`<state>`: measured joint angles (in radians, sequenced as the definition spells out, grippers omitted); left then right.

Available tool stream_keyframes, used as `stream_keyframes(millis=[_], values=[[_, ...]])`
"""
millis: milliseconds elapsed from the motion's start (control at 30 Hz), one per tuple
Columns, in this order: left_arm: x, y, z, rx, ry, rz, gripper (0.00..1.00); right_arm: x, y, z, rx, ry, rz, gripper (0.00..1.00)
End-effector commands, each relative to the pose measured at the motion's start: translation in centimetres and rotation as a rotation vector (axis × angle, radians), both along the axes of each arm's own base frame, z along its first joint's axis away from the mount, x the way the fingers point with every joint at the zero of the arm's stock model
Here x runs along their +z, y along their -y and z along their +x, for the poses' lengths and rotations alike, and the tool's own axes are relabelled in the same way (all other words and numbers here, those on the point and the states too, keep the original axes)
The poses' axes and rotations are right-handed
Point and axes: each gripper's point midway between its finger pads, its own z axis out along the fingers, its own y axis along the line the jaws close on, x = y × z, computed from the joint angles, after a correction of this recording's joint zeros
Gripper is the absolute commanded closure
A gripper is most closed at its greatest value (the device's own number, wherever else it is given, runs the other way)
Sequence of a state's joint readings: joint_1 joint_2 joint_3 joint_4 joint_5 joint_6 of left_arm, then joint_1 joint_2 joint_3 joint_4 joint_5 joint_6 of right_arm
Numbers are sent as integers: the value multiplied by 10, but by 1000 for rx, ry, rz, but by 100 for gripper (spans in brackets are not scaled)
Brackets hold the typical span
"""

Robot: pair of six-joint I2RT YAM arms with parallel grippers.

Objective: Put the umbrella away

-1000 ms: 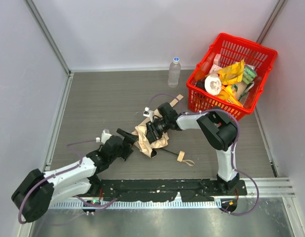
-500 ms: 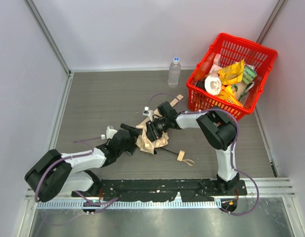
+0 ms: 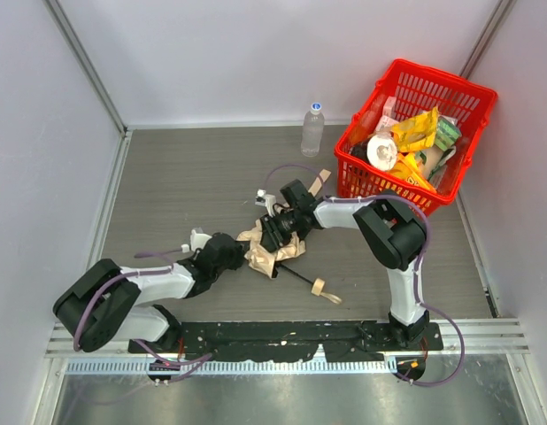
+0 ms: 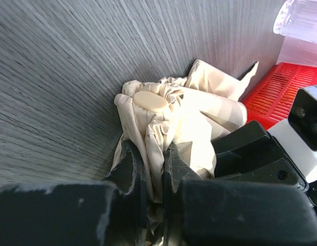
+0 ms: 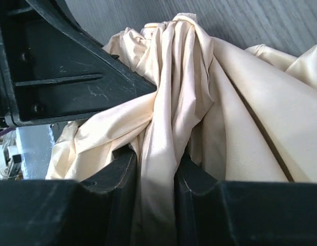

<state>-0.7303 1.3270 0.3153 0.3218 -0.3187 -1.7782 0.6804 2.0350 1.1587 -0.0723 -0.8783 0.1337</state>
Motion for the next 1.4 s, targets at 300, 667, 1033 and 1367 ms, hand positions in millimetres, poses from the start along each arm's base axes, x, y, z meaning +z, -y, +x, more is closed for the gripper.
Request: stream_keyframes(millis=[300, 667, 1033, 1367], values=[[-32, -27, -40, -102, -155, 215, 100, 75, 45, -1, -175, 227, -274, 28], [-35, -35, -49, -111, -193, 255, 100, 173, 12, -27, -238, 852, -111, 17], [-37, -33, -53, -97, -245, 239, 100, 78, -4, -23, -212, 1123, -215, 16], [-39, -28, -54, -94, -280, 224, 100, 12, 6, 10, -283, 1038, -393, 21]])
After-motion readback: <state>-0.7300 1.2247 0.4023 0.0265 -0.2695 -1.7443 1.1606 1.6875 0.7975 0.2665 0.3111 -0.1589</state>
